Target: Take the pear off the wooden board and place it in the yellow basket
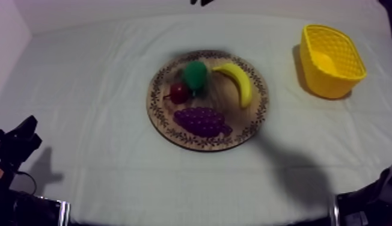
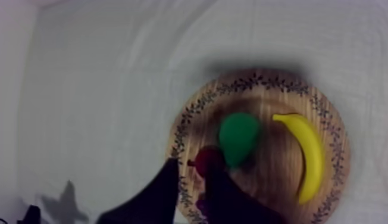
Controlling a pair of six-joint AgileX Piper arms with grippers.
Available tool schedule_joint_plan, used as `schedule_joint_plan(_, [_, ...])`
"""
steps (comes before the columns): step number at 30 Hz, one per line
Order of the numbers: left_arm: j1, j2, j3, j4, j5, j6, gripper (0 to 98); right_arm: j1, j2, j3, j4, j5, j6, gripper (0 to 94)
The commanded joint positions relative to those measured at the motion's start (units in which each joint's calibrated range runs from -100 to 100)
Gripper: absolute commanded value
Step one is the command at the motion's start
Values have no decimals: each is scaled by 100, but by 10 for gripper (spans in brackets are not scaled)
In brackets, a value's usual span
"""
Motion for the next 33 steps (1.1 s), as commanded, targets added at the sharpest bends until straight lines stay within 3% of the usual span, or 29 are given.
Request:
schedule_joint_plan(1, [1, 2, -2, 1, 2, -1, 1, -16, 57, -48, 33, 87, 42, 381])
schedule_joint_plan(5, [1, 2, -2, 1, 2, -1, 1, -32, 127, -133, 79, 183, 143, 519])
schedule_joint_plan(10, [1, 2, -2, 1, 2, -1, 1, -51, 272, -297, 150, 296, 196, 603])
schedule_joint_plan(33, [1, 2, -2, 1, 2, -1, 1, -37, 2479, -193, 253, 90, -180, 653])
